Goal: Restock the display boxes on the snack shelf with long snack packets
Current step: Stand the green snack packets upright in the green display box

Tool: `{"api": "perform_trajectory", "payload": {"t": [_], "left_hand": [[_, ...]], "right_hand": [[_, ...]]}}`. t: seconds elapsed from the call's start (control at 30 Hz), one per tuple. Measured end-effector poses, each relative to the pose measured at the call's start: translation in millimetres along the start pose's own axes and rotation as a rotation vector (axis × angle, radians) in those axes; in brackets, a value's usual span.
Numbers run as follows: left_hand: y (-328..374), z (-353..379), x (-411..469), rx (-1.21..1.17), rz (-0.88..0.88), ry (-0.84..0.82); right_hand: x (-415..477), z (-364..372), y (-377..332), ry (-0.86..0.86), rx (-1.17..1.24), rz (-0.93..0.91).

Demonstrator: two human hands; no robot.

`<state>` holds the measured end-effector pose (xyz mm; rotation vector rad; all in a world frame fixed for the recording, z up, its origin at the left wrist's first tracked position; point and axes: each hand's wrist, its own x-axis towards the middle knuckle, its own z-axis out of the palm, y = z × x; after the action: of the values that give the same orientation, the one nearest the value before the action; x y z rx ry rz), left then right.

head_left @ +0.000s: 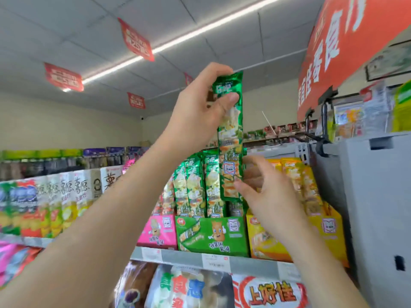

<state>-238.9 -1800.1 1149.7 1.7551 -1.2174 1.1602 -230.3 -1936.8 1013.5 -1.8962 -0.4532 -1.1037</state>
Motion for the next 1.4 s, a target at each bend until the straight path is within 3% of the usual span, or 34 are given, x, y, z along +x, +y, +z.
{"api": "perform_trajectory", "payload": {"t": [0.17, 0.3, 0.53, 0.8, 0.97, 1.4], "left_hand": [[-24, 6, -11, 0.222, -0.077, -0.091], [-30, 6, -12, 0.163, -0.219, -0.121], [-26, 6, -1, 0.075, -0.219, -0.126], [-39, 6, 3, 0.369, -0.211, -0.239], [-45, 14, -9, 0.722, -0.168, -0.441], [-62, 1, -51, 0.633, -0.155, -0.436]], "right_hand": [[-1, 10, 11, -0.075, -0.235, -0.006], [2, 3, 12, -0.122, -0.298, -0.003], [11, -8, 10, -0.085, -0.293, -0.013], [9, 10, 9, -0.152, -0.396, -0.030], [-3, 8, 8, -0.269, -0.513, -0.044], [-20, 16, 7, -0.408, -0.606, -0.244]]}}
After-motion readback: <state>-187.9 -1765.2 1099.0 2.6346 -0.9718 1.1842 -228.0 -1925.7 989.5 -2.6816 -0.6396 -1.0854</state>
